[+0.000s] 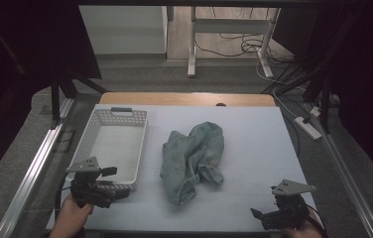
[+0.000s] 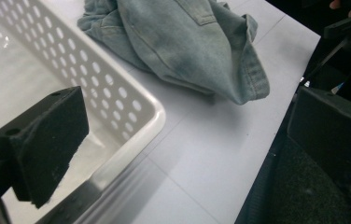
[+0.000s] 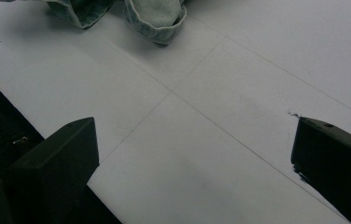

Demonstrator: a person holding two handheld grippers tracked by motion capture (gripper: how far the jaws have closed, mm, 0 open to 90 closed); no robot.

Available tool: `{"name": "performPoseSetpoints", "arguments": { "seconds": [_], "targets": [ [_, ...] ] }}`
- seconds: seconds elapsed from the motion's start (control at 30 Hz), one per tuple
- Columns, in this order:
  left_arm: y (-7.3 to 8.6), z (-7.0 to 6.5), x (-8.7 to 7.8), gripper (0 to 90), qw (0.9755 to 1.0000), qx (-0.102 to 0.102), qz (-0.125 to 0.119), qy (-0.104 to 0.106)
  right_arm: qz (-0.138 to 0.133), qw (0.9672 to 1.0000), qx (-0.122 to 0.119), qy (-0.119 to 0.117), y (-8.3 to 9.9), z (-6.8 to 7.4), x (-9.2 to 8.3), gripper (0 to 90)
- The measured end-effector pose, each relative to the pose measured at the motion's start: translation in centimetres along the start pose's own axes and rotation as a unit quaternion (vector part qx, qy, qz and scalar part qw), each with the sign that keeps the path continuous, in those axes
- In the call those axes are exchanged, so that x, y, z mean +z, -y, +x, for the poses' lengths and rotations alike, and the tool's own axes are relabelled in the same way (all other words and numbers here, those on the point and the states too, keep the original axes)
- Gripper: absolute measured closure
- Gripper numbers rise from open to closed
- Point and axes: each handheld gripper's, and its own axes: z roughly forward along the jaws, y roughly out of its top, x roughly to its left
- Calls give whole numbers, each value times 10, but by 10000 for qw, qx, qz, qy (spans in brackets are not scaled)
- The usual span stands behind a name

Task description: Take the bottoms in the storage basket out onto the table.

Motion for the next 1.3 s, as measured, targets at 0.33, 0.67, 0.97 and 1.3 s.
{"name": "performPoseSetpoints", "arguments": {
  "seconds": [0.33,0.67,0.97,1.3],
  "targets": [
    [14,3,-12,0,9999,-127,-55,-66,14,10000,-12,6,0,0,0,13],
    [29,4,-26,0,9995,-232,-92,-202,31,10000,-17,13,0,0,1,13],
    [42,6,-40,0,9984,-368,-186,-395,45,10000,-21,16,0,0,1,13],
    [50,5,-48,0,9976,-360,-182,-559,47,10000,-9,18,0,0,1,13]
  ]
}}
